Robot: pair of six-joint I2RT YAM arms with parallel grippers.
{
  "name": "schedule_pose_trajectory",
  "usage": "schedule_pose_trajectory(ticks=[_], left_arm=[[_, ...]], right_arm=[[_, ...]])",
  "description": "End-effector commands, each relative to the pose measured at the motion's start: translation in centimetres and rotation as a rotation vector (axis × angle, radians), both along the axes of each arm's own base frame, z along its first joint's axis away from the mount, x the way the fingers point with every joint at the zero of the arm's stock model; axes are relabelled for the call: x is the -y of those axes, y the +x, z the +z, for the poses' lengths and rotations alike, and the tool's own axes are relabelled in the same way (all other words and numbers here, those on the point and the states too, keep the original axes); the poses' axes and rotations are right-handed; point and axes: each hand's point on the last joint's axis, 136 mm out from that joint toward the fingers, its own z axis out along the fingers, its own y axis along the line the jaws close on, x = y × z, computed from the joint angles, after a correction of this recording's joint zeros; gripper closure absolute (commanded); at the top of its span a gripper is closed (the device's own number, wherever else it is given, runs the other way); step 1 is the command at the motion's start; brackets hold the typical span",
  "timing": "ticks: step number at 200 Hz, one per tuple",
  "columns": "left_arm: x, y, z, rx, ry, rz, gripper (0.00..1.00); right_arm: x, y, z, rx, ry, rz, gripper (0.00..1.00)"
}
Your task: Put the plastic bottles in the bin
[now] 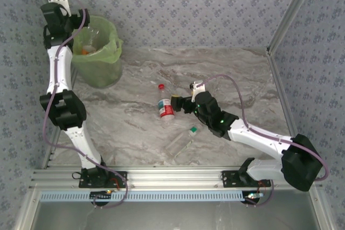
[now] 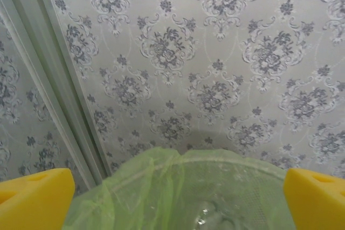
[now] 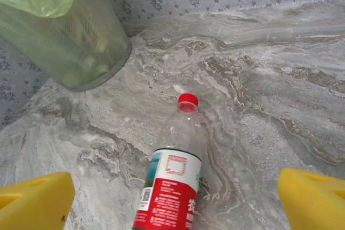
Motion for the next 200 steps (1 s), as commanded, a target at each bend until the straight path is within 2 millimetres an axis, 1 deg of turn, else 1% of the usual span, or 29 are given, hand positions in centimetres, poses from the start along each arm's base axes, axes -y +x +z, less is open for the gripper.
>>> schedule_pose_trajectory(ticks=[1,8,25,36,66,88,91,93,96,104,115,149,167,172,200], left_arm=[[1.1,-2.4,2.5,0.001,-0.05,0.041,0.01],[1.2,-2.7,2.5,-0.013,-0.07,0.067,0.01],[2.1,-3.5,2.6,-0.04,-0.121,0.082,0.01],[3.1,-3.9,2.6,-0.046,-0.156,0.067,0.01],[5.6,-5.5,3.0,-0.034,-0.259,0.034,0.01],[7.7,-6.5,2.4,-0.028,-0.356,-0.029,0.01],[8.0,-6.7,2.9,-0.015,-0.366,-0.041,0.01],[8.2,-6.8,2.1,-0.029,-0.373,-0.044,0.01],[8.5,-6.9,1.7,-0.034,-0.382,-0.051,0.01],[9.2,-7.4,1.2,-0.039,-0.399,-0.066,0.01],[9.9,-8.0,0.5,-0.05,-0.423,-0.073,0.01],[12.6,-10.0,-2.4,-0.117,-0.503,-0.127,0.01],[13.8,-11.2,-3.5,-0.147,-0.529,-0.145,0.01],[14.1,-11.6,-3.9,-0.156,-0.537,-0.152,0.01],[15.3,-13.7,-5.3,-0.173,-0.586,-0.163,0.01]], right_arm=[[0.7,-0.3,0.1,-0.011,-0.004,-0.031,0.01],[0.9,-0.3,0.0,-0.014,-0.008,-0.037,0.01],[1.6,-0.3,-0.3,-0.027,-0.014,-0.071,0.01],[2.1,-0.3,-0.6,-0.035,-0.017,-0.092,0.01],[3.8,-0.7,-2.3,-0.097,-0.048,-0.155,0.01],[4.8,-1.4,-3.7,-0.164,-0.073,-0.181,0.01],[4.8,-1.6,-3.9,-0.174,-0.076,-0.181,0.01],[4.9,-1.7,-4.0,-0.182,-0.079,-0.18,0.01],[5.0,-1.8,-4.2,-0.193,-0.084,-0.179,0.01],[5.3,-2.3,-4.8,-0.219,-0.107,-0.176,0.01],[6.1,-2.9,-5.6,-0.277,-0.101,-0.215,0.01],[9.3,-5.3,-8.1,-0.485,-0.127,-0.372,0.02],[10.2,-6.5,-8.7,-0.585,-0.11,-0.445,0.02],[10.6,-7.1,-9.1,-0.623,-0.117,-0.468,0.03],[10.0,-8.1,-10.0,-0.759,-0.038,-0.523,0.04]])
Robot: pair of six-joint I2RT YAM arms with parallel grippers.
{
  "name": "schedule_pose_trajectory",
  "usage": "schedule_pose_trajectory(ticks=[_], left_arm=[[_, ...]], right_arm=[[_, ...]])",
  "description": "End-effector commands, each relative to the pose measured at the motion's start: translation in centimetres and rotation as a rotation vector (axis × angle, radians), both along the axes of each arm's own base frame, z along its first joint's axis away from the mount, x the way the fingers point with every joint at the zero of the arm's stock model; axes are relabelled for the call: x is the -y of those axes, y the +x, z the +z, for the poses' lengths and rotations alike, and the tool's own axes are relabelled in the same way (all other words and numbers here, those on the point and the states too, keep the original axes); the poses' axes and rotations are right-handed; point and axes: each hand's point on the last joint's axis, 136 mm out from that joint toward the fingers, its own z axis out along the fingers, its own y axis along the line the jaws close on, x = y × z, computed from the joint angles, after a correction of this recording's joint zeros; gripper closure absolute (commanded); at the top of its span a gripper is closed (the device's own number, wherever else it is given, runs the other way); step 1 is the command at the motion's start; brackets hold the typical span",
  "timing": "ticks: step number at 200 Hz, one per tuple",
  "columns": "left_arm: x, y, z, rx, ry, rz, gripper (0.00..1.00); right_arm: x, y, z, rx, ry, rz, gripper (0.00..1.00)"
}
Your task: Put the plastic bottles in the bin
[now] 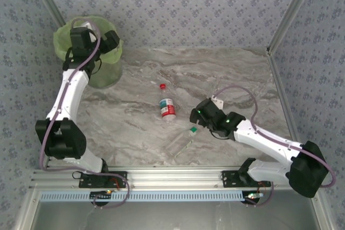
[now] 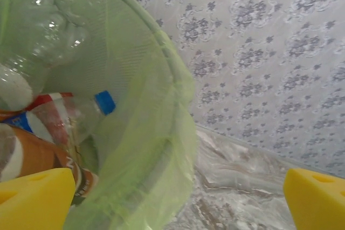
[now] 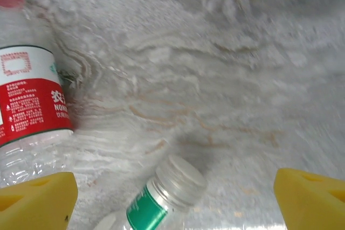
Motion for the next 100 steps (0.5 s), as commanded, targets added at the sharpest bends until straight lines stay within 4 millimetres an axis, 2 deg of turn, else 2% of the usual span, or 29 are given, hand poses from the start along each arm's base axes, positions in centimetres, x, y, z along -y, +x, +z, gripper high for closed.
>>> schedule_pose_trajectory(ticks=[1,32,52,70,100], left_arm=[[1.4,-2.3,0.7,0.022,-0.089,-0.024,0.01],[2.7,-4.7,-2.7,-0.039,-0.164,-0.027,0.01],[3.7,-6.2,-4.5,-0.074,-0.181,-0.05,0.01],[4.4,-6.8,-4.2,-0.067,-0.142,-0.099,0.01],[4.6,-7.1,-3.3,-0.062,-0.108,-0.123,0.01]], right_arm=[[0.8,-1.8,-1.0,-0.165,0.05,-0.158,0.04],[-0.6,-1.8,-2.6,-0.279,0.166,-0.287,0.01],[-2.1,-1.2,-3.0,-0.304,0.2,-0.285,0.02],[-2.5,-1.0,-3.4,-0.341,0.176,-0.297,0.01],[-4.7,-0.5,-5.2,-0.392,0.22,-0.282,0.02]])
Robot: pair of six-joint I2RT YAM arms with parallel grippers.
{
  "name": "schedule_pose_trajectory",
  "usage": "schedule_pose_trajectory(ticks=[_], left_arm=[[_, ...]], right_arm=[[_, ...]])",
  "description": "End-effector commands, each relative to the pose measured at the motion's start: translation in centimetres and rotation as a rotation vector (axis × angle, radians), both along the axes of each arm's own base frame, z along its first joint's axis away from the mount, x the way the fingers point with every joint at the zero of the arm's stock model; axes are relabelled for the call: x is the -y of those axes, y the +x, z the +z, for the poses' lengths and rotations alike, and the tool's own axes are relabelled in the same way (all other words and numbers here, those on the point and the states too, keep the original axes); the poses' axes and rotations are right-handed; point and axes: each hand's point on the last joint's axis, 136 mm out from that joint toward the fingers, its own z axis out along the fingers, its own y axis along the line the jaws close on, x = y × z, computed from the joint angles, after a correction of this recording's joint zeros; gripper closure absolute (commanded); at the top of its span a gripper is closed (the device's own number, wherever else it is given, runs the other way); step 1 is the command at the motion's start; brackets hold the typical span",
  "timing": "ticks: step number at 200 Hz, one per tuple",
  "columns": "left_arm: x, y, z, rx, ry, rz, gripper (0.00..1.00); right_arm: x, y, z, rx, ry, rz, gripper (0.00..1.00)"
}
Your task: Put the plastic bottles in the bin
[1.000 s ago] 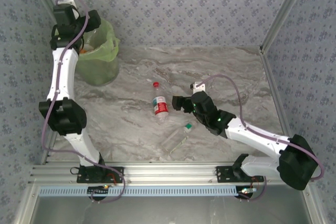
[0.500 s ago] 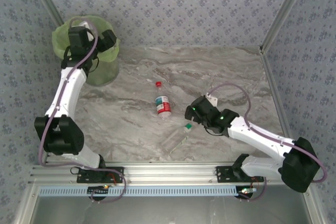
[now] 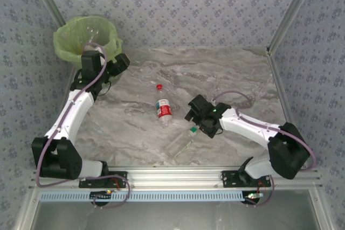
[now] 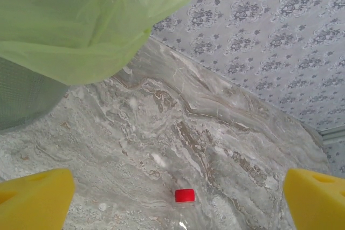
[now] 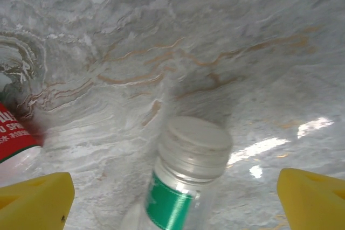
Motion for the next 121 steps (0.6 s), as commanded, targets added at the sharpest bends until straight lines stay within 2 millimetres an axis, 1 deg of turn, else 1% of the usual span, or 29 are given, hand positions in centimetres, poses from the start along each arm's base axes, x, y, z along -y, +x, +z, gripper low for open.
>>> schedule_pose_trajectory(ticks=[1,25,60,93,121], left_arm=[[0.6,-0.6,3.7,0.089,0.009,-0.045,0.01],[1.9,-1.2,3.9,0.097,-0.016,-0.092,0.01],[3.8,-2.2,3.6,0.085,-0.023,-0.137,0.01],[5.3,-2.7,3.0,0.062,-0.03,-0.169,0.01],[6.0,-3.4,2.3,0.035,-0.014,-0.195,0.01]], right_arm=[[-1.8,0.2,-0.8,-0.052,0.063,-0.037,0.02],[-2.0,0.3,-2.0,-0.067,0.058,-0.109,0.04],[-1.3,0.0,-3.0,-0.043,0.044,-0.236,0.07],[-0.9,-0.1,-4.5,-0.027,0.077,-0.338,0.17],[0.0,-0.1,-4.8,-0.003,0.051,-0.372,0.28]])
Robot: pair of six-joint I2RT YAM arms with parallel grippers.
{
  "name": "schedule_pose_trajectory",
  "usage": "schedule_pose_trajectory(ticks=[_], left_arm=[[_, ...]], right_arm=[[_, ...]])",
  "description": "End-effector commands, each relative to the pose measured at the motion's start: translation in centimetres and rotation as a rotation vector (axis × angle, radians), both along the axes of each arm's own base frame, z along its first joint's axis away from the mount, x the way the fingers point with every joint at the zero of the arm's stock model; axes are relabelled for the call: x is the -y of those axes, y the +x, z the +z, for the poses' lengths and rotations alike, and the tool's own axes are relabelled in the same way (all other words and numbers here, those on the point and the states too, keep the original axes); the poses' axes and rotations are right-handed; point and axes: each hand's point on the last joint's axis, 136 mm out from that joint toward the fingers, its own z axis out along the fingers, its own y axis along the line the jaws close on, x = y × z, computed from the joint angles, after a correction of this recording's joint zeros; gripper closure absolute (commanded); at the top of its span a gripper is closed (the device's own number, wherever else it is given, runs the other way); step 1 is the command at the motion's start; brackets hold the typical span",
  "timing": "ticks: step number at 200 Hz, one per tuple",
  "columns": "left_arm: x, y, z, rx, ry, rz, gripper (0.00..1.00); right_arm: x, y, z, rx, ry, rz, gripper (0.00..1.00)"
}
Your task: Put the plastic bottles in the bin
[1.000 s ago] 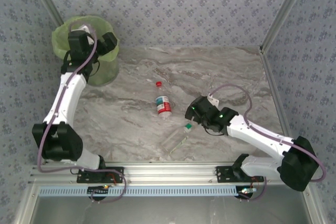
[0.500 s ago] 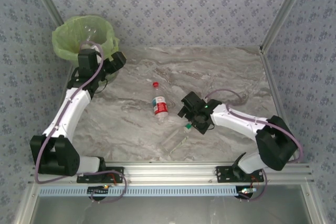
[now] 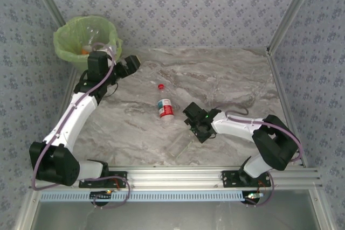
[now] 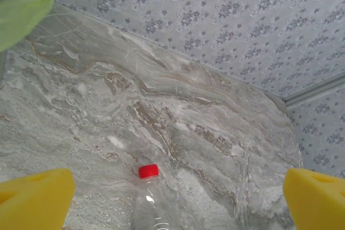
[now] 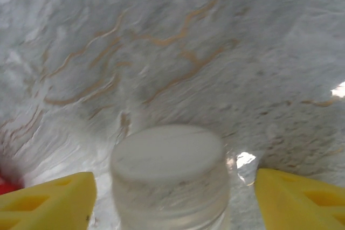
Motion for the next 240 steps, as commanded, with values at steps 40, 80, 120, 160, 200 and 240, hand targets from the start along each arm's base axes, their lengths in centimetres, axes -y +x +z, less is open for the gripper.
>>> schedule_pose_trajectory(ticks=[40,80,120,160,200,240], left_arm=[[0.7,-1.8,-1.0,-0.049,0.031,-0.04,0.01],[1.0,-2.6,-1.6,-0.054,0.056,-0.073,0.01],[2.1,-3.4,-1.8,-0.034,0.053,-0.152,0.01],[4.4,-4.6,-2.0,-0.002,0.102,-0.265,0.01],[6.0,-5.0,-1.4,0.035,0.082,-0.326,0.01],[7.8,-5.0,-1.5,0.038,0.08,-0.392,0.01]], right_arm=[[1.3,0.4,-1.3,0.03,-0.028,-0.091,0.49],[2.5,0.5,-1.1,0.049,-0.052,-0.101,0.68],[4.5,1.1,0.0,0.104,-0.095,-0.097,0.96],[5.9,1.0,1.1,0.129,-0.153,-0.078,1.0],[7.3,2.4,3.9,0.248,-0.213,-0.068,1.0],[8.4,4.2,8.1,0.407,-0.276,-0.041,1.0]])
